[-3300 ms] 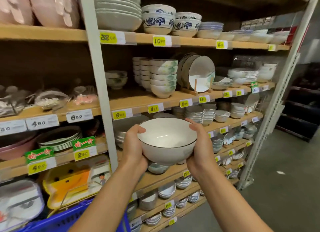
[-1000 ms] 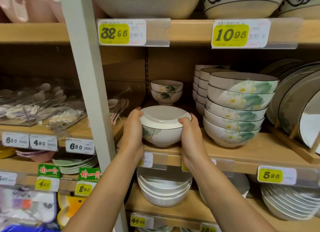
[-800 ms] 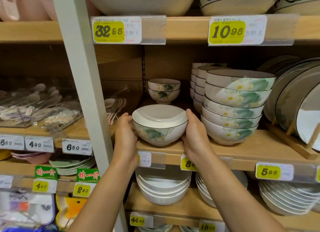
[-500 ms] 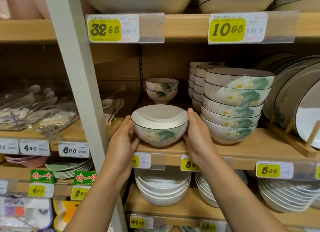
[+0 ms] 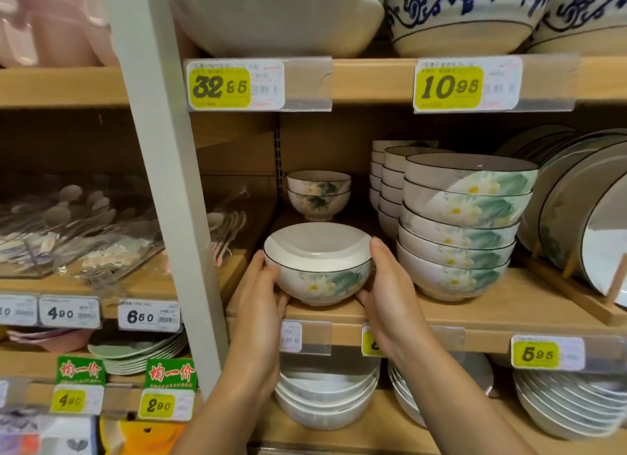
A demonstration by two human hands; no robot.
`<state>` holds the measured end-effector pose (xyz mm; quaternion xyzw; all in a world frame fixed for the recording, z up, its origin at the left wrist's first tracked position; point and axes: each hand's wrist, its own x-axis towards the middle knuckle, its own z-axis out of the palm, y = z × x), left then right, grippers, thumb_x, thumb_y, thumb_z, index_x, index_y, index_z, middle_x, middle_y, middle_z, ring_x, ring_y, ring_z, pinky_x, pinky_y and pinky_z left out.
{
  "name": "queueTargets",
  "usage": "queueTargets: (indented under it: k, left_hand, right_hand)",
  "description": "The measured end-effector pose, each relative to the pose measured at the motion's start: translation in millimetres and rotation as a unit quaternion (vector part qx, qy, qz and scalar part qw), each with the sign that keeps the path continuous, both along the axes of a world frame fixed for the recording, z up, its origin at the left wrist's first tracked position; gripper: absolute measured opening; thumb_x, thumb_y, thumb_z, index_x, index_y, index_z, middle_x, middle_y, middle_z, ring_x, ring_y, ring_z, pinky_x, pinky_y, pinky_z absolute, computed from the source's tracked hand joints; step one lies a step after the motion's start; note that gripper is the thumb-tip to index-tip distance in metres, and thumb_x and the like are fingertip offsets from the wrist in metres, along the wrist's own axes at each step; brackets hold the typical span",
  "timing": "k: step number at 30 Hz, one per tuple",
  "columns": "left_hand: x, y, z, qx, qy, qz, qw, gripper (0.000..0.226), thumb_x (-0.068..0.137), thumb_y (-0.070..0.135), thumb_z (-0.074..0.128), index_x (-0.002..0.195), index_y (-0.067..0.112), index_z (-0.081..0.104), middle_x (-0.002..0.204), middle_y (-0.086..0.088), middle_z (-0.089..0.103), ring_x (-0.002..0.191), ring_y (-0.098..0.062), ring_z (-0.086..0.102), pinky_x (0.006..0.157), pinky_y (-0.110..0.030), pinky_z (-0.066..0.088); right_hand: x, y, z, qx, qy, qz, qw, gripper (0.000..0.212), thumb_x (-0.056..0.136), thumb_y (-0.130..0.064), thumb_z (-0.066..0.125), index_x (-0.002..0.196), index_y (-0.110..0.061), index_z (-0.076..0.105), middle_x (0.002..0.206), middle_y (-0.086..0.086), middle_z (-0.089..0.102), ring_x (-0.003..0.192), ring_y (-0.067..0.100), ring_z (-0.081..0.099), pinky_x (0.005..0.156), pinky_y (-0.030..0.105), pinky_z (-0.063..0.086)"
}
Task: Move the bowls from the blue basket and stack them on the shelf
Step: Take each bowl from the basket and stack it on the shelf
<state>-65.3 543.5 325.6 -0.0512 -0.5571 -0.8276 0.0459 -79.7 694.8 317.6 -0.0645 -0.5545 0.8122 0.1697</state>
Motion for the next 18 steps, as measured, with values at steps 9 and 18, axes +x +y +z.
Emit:
queueTargets:
  k: [9, 18]
  left_hand:
    - [-56.7, 27.8, 64.1, 0.024, -0.022, 0.030, 0.999, 0.033, 0.098, 0.033, 0.038, 0.119, 0.020, 0.060, 0.107, 0.000, 0.068, 0.096, -0.011, 0.063, 0.081, -0.029, 0.051]
    - [-162.7, 65.7, 118.7, 0.044, 0.031, 0.016, 0.998, 0.050, 0.102, 0.039, 0.029, 0.133, 0.011, 0.056, 0.133, -0.017, 0.058, 0.123, -0.036, 0.054, 0.109, -0.047, 0.040]
  right_hand:
    - [-48.0, -7.6, 70.1, -0.019, 0.017, -0.042, 0.999, 0.044, 0.099, -0.043, 0.045, 0.130, -0.015, 0.056, 0.119, 0.003, 0.066, 0.110, 0.020, 0.062, 0.102, 0.042, 0.047]
    - [-150.8, 3.5, 120.9, 0.025, 0.092, -0.128, 0.987, 0.042, 0.103, -0.033, 0.039, 0.137, -0.011, 0.051, 0.135, 0.015, 0.057, 0.122, 0.030, 0.055, 0.105, 0.045, 0.044]
